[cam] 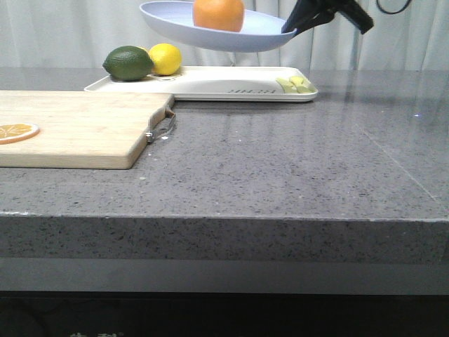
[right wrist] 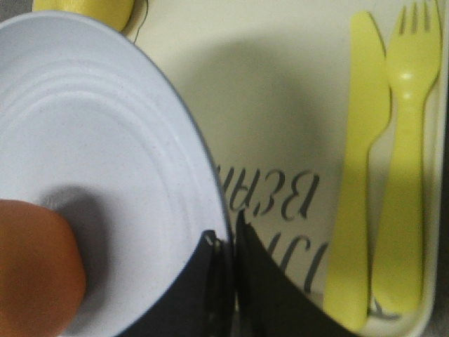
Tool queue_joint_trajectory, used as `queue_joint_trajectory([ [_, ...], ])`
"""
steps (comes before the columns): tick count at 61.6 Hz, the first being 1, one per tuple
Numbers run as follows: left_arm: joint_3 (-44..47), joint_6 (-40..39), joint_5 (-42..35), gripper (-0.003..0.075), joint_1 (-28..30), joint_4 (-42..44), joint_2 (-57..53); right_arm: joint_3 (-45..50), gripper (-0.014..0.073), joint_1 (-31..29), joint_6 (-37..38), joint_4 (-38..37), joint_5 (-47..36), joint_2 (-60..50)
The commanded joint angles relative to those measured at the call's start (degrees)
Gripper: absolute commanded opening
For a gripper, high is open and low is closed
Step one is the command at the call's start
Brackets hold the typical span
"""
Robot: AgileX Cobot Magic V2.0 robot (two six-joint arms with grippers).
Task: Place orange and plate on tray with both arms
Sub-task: 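Carry the plate toward the white tray and lower it onto the tray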
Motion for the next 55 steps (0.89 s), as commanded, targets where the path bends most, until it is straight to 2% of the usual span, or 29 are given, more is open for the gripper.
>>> queue_joint_trajectory([
  [1, -1.5, -0.4, -4.7, -0.0017, 0.2, 0.0, 0.7, -9.8, -0.0059, 0.8, 4.2, -0.1, -2.5, 0.9],
  [9, -1.5, -0.4, -4.7, -0.0017, 0.2, 0.0, 0.7, -18.4, -0.0059, 1.3, 7.6, -0.6, -3.1, 7.5],
  [16, -1.5, -0.4, -4.7, -0.0017, 0.2, 0.0, 0.7, -20.9, -0.0059, 1.3, 8.7, -0.6, -5.0, 10.6],
  [34, -1.5, -0.4, -4.7, -0.0017, 0.2, 0.0, 0.7, -21.0, -0.0059, 1.2, 9.0, -0.7, -10.0, 12.3],
  [55, -1.5, -0.4, -4.7, -0.0017, 0.2, 0.0, 0.7, -21.0, -0.0056, 1.2, 8.9, -0.8, -10.4, 13.2],
])
